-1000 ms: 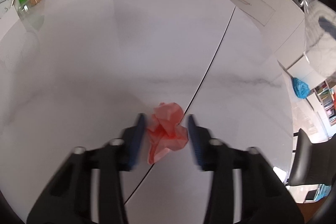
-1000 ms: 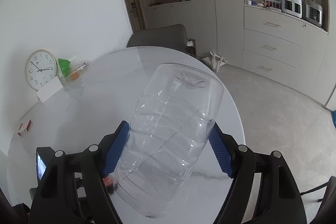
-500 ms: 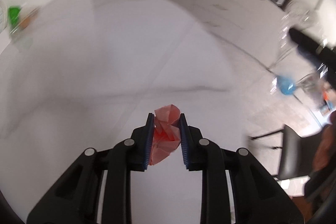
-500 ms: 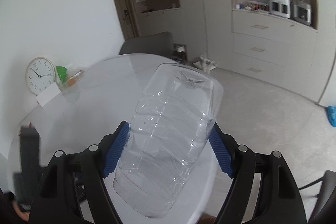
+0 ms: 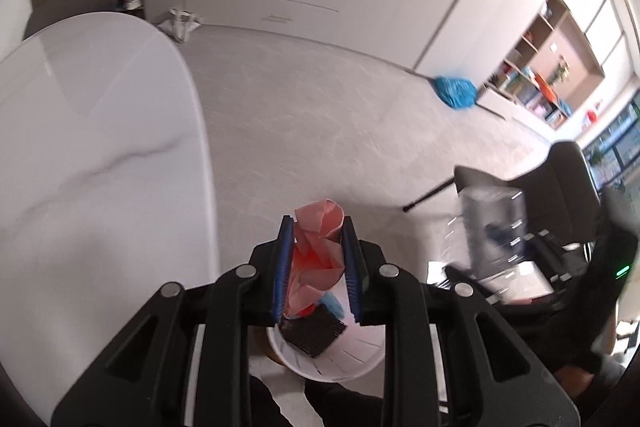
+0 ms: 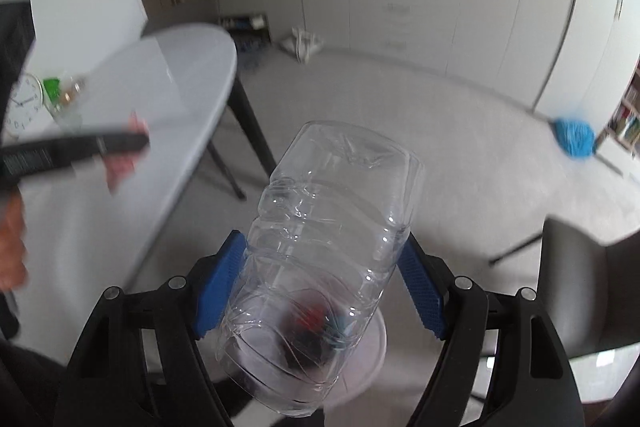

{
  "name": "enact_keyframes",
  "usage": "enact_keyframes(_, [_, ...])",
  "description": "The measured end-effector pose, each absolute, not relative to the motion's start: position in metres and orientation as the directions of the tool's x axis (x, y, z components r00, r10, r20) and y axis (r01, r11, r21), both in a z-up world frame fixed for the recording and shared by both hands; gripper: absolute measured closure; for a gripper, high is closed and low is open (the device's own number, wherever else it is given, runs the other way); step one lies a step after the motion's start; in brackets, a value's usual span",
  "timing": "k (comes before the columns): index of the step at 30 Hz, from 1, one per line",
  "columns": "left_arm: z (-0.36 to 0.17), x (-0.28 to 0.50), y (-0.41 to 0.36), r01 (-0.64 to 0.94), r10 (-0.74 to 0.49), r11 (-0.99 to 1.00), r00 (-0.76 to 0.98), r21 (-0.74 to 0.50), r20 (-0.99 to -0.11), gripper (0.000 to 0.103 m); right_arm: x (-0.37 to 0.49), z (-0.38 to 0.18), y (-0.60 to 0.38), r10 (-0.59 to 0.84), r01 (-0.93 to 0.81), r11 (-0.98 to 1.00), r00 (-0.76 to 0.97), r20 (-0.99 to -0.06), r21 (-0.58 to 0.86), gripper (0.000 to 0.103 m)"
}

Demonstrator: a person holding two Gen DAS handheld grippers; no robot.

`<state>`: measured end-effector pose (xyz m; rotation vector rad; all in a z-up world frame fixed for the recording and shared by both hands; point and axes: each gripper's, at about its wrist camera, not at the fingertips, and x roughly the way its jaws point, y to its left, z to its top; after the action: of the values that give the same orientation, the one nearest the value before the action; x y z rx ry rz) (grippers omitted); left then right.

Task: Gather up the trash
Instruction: 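Carry the bottle and pink tissue over the wastebasket and open both grippers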

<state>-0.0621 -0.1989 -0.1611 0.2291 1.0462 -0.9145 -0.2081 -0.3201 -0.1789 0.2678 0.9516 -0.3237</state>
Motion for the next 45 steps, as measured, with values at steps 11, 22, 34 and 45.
enact_keyframes(11, [-0.158,-0.117,-0.218,0.751,-0.496,0.630,0.194,-0.197,-0.846,0.079,-0.205,-0.231,-0.324,-0.023,0.306,0.941,0.481,-0.876,0.143,0.026])
enact_keyframes(22, [-0.173,-0.128,-0.221,0.748,-0.461,0.637,0.179,-0.184,-0.869,0.079,-0.216,-0.257,-0.328,-0.014,0.280,0.954,0.388,-0.922,0.104,0.009])
enact_keyframes(34, [-0.279,-0.153,-0.257,0.825,-0.297,0.534,-0.025,-0.188,-0.955,0.060,-0.289,-0.219,-0.403,-0.153,0.559,0.823,0.386,-0.910,0.098,0.003])
enact_keyframes(45, [-0.304,-0.165,-0.260,0.826,-0.213,0.538,-0.061,-0.169,-0.975,0.013,-0.297,-0.227,-0.420,-0.150,0.609,0.786,0.355,-0.923,0.107,0.003])
